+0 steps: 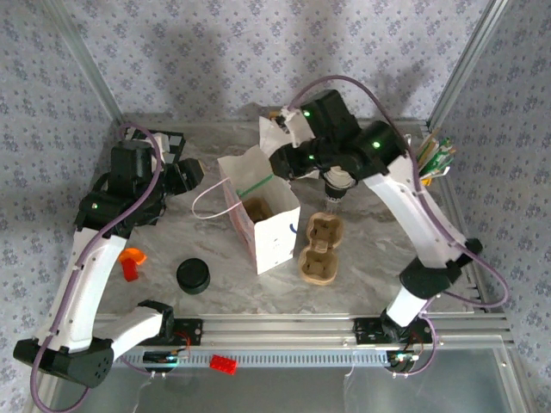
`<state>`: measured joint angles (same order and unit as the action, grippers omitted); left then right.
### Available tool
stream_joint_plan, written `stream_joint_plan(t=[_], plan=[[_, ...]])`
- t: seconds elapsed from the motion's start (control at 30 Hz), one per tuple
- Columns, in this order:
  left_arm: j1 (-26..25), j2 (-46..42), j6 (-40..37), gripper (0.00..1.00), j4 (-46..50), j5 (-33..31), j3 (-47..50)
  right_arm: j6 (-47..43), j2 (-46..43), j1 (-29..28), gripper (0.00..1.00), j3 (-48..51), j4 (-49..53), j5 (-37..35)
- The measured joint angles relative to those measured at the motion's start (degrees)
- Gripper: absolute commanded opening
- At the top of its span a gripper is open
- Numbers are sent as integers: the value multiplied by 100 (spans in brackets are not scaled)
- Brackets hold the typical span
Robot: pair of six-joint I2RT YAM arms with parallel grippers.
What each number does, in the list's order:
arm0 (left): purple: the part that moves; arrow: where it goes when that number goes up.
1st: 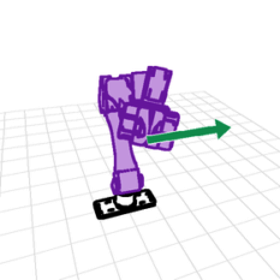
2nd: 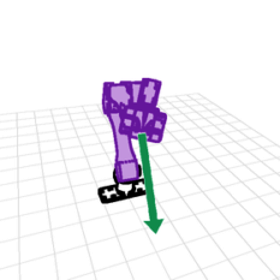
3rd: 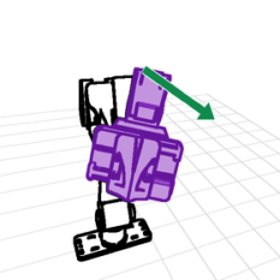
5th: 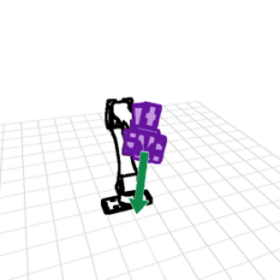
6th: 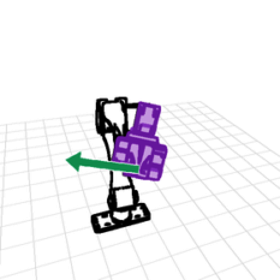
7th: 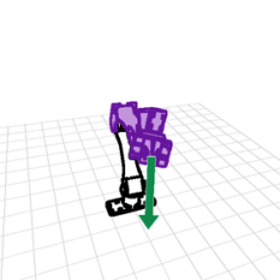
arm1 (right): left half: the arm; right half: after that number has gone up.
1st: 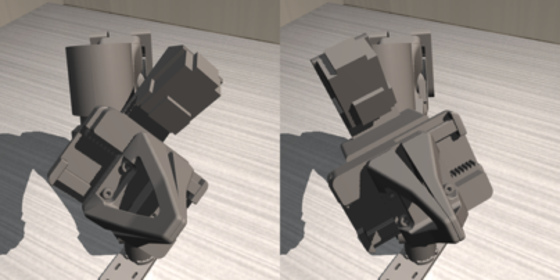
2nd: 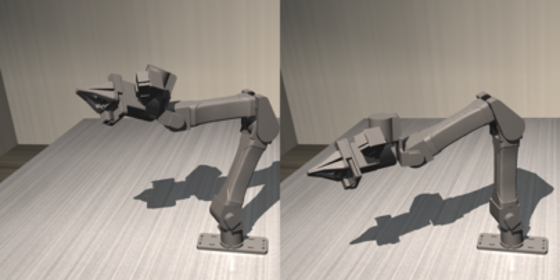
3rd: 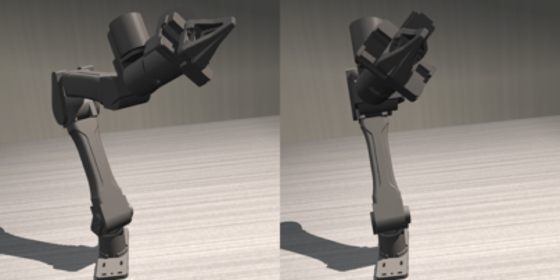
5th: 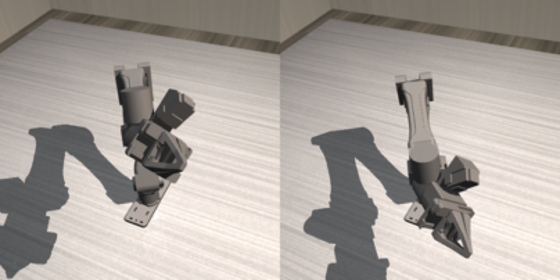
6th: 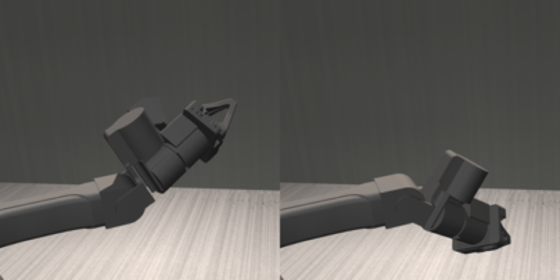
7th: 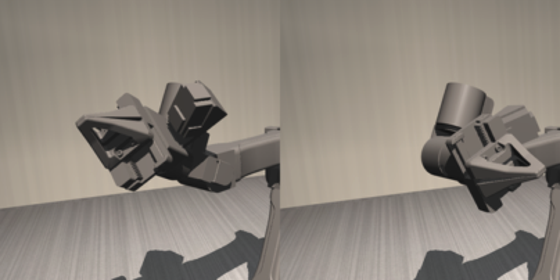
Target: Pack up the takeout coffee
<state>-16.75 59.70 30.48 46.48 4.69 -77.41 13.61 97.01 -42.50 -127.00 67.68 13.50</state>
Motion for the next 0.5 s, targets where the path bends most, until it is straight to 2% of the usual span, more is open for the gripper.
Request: stream_joint_plan(t=[0.13, 0.27, 0.5], plan=[[0, 50, -46, 68, 2, 7, 0, -79, 476, -2, 48, -409, 221, -15], [0, 160, -107, 68, 7, 44, -24, -81, 446, 205, 52, -525, 334, 31], [0, 461, -195, 68, 2, 63, -358, 162, 48, 1436, 59, -249, 243, 68]])
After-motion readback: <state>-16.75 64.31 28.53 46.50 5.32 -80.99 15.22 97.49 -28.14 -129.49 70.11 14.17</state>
